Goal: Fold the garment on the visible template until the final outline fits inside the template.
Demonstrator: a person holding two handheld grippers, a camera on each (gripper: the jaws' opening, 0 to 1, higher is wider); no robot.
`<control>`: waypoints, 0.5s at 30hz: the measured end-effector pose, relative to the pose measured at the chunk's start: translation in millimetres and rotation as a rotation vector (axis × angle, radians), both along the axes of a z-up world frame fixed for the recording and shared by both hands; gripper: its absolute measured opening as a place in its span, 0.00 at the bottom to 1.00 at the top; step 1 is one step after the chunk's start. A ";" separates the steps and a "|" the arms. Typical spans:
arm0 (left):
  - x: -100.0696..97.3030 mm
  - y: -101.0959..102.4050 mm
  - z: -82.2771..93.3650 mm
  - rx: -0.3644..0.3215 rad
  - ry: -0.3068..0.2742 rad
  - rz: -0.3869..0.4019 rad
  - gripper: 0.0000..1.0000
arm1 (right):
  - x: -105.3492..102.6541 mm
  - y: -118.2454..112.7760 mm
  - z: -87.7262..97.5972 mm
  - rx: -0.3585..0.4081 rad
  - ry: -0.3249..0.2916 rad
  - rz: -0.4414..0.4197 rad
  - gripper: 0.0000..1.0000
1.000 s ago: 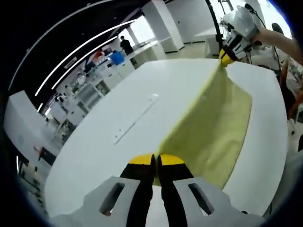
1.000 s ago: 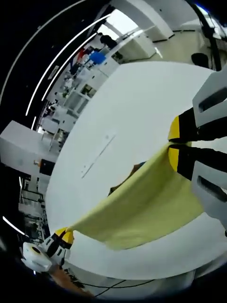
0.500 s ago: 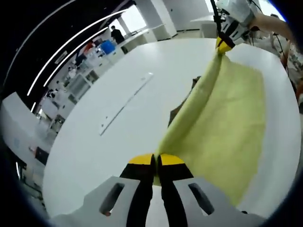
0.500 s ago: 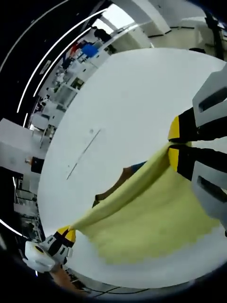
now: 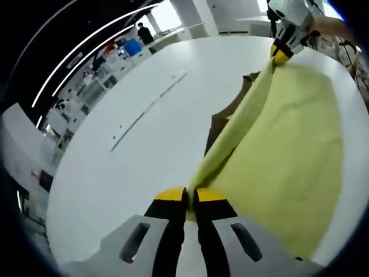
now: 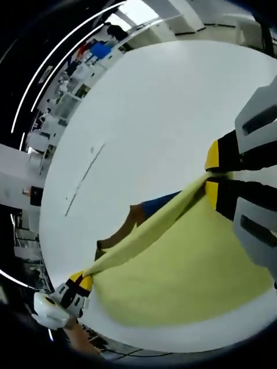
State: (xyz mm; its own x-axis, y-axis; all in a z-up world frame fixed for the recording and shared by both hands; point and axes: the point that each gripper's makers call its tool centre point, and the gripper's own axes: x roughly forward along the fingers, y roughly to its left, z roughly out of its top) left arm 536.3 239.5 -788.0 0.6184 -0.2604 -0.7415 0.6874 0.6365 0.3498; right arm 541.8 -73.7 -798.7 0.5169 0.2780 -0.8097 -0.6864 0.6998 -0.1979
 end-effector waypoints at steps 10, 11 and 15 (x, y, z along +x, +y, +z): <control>-1.2 7.3 1.8 0.012 -0.006 -0.048 0.17 | -1.5 0.6 11.5 0.026 -0.016 0.042 0.22; -1.6 7.8 1.3 0.011 -0.006 -0.053 0.18 | -1.7 1.2 11.9 0.024 -0.020 0.053 0.23; -0.9 9.0 1.1 0.004 -0.015 -0.069 0.19 | -1.3 -4.9 8.4 -0.070 -0.043 0.124 0.26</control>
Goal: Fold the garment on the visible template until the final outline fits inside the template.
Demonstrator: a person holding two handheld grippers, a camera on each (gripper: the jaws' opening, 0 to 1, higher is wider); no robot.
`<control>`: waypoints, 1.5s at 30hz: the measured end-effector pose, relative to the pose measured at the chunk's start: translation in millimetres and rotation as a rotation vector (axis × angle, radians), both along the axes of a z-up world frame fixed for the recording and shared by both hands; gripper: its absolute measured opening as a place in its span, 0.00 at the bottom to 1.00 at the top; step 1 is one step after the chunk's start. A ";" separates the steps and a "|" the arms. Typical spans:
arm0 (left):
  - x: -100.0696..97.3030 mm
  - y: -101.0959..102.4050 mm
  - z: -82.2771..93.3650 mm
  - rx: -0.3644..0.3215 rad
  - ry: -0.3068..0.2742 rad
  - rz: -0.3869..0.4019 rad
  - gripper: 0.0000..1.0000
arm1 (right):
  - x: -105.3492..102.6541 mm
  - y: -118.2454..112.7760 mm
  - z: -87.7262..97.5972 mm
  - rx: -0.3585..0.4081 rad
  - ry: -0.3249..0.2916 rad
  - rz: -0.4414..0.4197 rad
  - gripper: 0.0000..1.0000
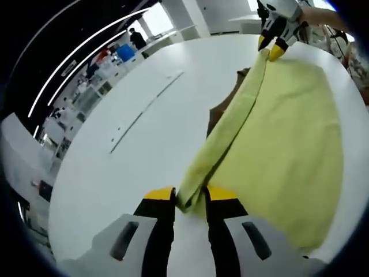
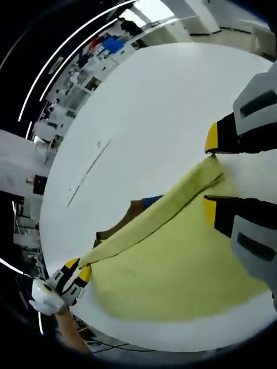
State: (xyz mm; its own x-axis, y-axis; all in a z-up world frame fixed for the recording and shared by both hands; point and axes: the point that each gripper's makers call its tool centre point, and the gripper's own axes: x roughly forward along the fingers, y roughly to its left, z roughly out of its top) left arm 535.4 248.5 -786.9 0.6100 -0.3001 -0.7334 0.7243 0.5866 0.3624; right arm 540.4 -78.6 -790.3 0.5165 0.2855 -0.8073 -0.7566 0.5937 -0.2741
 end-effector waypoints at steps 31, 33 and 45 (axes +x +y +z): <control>18.5 17.9 1.5 -0.233 0.022 0.258 0.04 | 28.2 -2.8 12.6 0.319 0.011 -0.311 0.00; 21.2 15.3 0.1 -0.328 0.046 0.310 0.04 | 31.6 -5.2 10.3 0.366 0.033 -0.373 0.00; 26.8 25.0 4.3 -0.488 0.059 0.470 0.03 | 35.5 -8.3 -3.1 0.470 0.128 -0.587 0.14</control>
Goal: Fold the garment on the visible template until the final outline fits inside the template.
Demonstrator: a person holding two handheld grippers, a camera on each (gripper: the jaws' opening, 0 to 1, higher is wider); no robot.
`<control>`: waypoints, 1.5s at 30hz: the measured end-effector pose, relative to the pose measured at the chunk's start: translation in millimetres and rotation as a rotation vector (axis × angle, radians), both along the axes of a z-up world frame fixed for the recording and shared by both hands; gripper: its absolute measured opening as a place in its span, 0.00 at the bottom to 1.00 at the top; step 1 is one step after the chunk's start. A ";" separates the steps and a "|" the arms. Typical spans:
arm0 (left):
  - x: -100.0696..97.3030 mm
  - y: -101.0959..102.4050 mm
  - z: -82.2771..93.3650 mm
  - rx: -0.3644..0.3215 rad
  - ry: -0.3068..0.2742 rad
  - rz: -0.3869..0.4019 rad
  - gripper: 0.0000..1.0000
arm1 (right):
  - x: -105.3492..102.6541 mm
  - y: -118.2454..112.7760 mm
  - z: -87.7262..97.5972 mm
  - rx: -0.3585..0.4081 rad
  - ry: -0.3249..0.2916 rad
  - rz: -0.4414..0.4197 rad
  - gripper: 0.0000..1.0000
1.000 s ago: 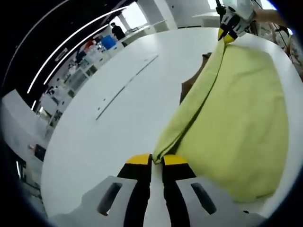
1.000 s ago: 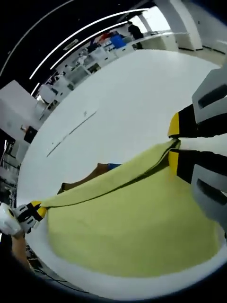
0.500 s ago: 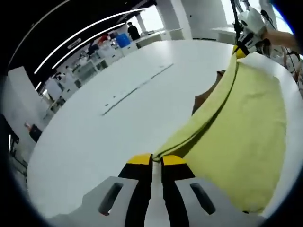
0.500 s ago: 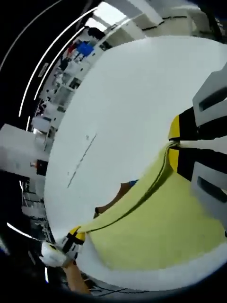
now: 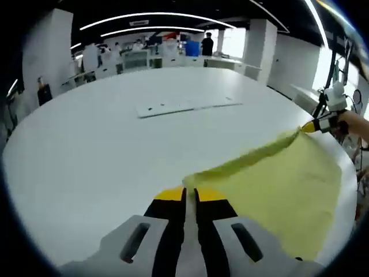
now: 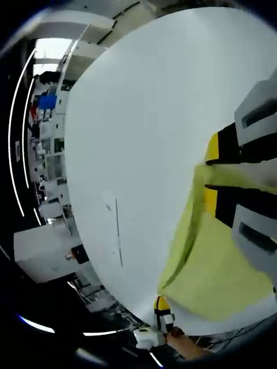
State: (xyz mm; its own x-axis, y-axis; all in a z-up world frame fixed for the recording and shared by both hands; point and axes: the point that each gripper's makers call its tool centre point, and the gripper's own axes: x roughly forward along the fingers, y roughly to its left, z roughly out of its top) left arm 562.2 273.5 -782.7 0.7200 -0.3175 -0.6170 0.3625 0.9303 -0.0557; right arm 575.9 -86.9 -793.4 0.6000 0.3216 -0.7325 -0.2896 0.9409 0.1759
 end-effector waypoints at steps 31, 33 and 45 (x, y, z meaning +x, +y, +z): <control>-72.1 -17.4 35.6 -0.091 0.012 -0.184 0.42 | -82.5 25.3 41.9 -0.009 0.031 0.298 0.62; -80.4 -18.2 36.6 -0.103 0.015 -0.196 0.44 | -92.1 25.0 42.6 -0.011 0.037 0.312 0.62; -129.3 -22.0 33.7 -0.133 0.029 -0.273 0.40 | -143.8 21.1 40.0 -0.025 0.041 0.373 0.59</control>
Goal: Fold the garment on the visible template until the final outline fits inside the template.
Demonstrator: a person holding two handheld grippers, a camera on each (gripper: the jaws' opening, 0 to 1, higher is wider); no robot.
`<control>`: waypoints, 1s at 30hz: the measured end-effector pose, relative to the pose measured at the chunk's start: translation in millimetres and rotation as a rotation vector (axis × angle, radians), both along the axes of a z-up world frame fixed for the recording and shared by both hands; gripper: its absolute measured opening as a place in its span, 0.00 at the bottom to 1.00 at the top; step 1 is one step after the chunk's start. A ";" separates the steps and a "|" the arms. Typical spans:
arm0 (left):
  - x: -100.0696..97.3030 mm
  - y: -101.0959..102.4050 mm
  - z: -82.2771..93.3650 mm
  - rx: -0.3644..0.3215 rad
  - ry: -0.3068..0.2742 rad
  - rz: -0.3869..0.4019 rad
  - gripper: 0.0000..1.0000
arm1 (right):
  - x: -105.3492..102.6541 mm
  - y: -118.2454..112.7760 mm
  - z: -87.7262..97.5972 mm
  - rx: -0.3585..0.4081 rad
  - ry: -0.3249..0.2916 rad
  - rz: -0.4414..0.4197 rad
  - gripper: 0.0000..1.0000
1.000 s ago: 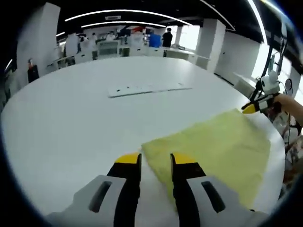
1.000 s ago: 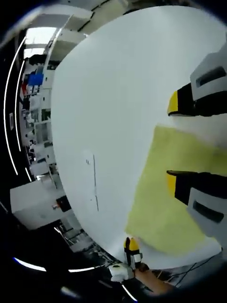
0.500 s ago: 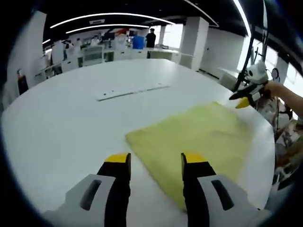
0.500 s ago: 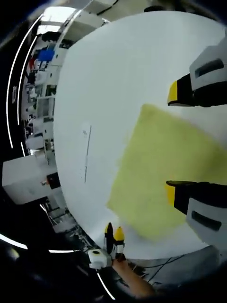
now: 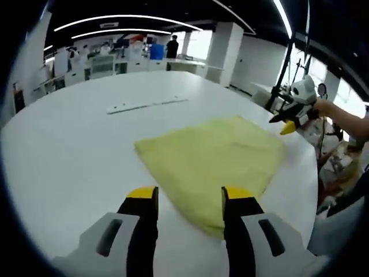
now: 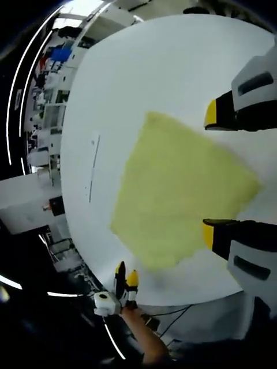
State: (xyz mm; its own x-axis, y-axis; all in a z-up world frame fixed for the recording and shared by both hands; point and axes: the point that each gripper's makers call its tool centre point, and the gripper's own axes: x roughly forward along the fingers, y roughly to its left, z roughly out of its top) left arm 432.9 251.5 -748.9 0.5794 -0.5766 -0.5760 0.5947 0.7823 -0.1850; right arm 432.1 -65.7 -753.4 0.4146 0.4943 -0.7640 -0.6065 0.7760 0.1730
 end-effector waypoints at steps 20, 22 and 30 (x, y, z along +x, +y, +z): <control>-42.2 4.2 -26.7 -0.033 0.093 -0.003 0.33 | -50.8 -14.7 -27.7 0.033 0.028 -0.041 0.40; -45.4 3.3 -29.2 -0.039 0.102 -0.003 0.32 | -55.7 -14.4 -30.8 0.033 0.027 -0.031 0.36; -50.8 1.6 -40.2 -0.103 0.144 0.029 0.28 | -60.3 -14.5 -42.1 0.017 -0.018 0.014 0.21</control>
